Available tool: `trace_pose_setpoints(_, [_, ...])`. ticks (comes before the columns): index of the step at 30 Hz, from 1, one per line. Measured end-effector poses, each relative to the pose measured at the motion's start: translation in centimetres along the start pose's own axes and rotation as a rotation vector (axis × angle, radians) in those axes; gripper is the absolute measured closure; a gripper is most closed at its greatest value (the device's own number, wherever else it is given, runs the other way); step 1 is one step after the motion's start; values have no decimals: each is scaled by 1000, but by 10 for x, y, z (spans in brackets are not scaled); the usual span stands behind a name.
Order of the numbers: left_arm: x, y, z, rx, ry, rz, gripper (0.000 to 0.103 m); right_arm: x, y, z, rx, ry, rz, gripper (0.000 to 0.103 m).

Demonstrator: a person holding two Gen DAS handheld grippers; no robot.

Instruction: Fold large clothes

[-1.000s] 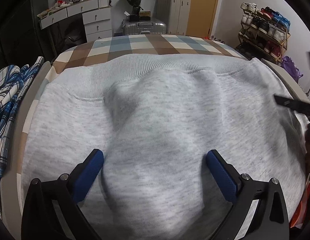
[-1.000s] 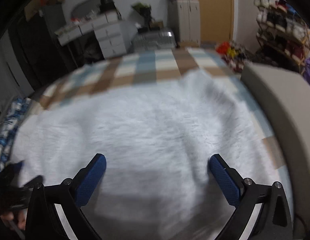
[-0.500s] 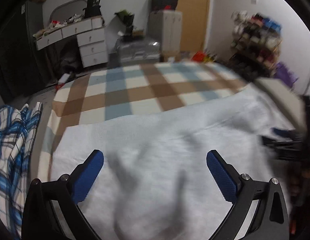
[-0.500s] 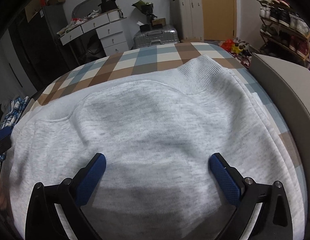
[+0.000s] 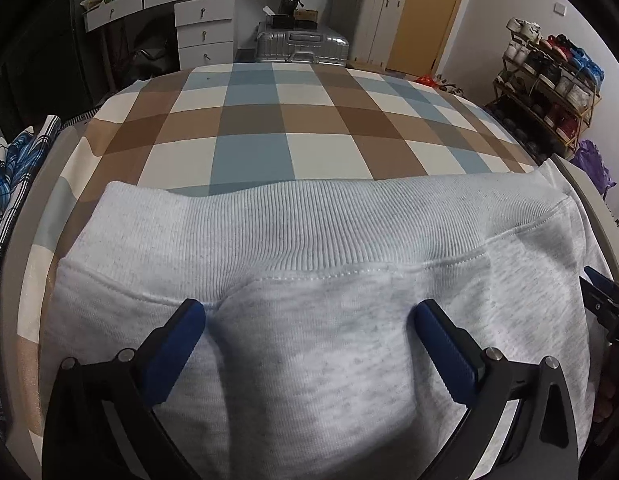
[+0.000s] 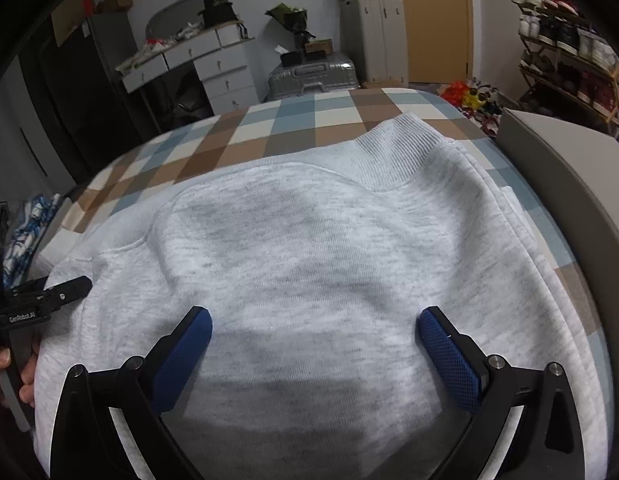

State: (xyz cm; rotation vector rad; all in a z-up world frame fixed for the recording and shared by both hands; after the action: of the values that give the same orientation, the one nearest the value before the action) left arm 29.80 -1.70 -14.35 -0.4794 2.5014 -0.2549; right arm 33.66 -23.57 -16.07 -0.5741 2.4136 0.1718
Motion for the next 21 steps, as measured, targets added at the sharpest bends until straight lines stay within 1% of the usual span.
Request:
trace_pose_setpoints(2, [0, 3, -3, 3, -1, -1, 1, -18, 5, -11, 12, -17, -10, 0])
trace_pose_setpoints(4, [-1, 3, -2, 4, -1, -2, 1, -47, 16, -28, 23, -85, -64, 0])
trace_pose_setpoints(5, [0, 3, -3, 8, -1, -4, 1, -58, 20, -32, 50, -102, -103, 0])
trace_pose_setpoints(6, [0, 3, -4, 11, -1, -6, 1, -70, 24, -30, 88, -101, -148, 0])
trace_pose_setpoints(7, [0, 3, -4, 13, -1, -7, 1, -75, 26, -23, 88, -84, -169, 0])
trace_pose_setpoints(8, [0, 3, -4, 15, -1, -7, 1, -77, 28, -12, 64, -60, -174, 0])
trace_pose_setpoints(9, [0, 3, -5, 17, -1, -8, 1, -75, 26, 9, 21, -11, -151, 0])
trace_pose_setpoints(11, [0, 3, -5, 24, 0, -10, 1, -57, 17, 51, -11, 102, -99, 0])
trace_pose_setpoints(12, [0, 3, -6, 30, -1, -14, 1, -46, 16, 68, -28, 137, -99, 0])
trace_pose_setpoints(13, [0, 4, -6, 36, 0, -17, 1, -47, 18, 63, -14, 110, -122, 0])
trace_pose_setpoints(16, [0, 3, -6, 45, 0, -20, 1, -47, 20, 49, 50, 123, -212, 0])
trace_pose_setpoints(18, [0, 3, -6, 49, 0, -21, 1, -51, 10, 27, 115, 68, -244, 0])
trace_pose_setpoints(20, [0, 3, -7, 54, 0, -24, 1, -51, -11, 13, 181, 38, -234, 0])
trace_pose_setpoints(21, [0, 3, -7, 59, 1, -22, 1, -46, -25, 15, 174, 52, -187, 0])
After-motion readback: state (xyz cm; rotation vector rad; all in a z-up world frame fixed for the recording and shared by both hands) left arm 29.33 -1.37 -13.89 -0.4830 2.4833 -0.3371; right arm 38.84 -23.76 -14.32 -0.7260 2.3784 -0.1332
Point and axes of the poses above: each gripper's, at about its wrist camera, not at the fingertips, and z roughly the way its jaws point, y to its left, x to its underside, the point moved 9 cm from there along z, roughly the way its jaws point, and after that the axes turned 13 degrees about -z, right-handed, at the moved point
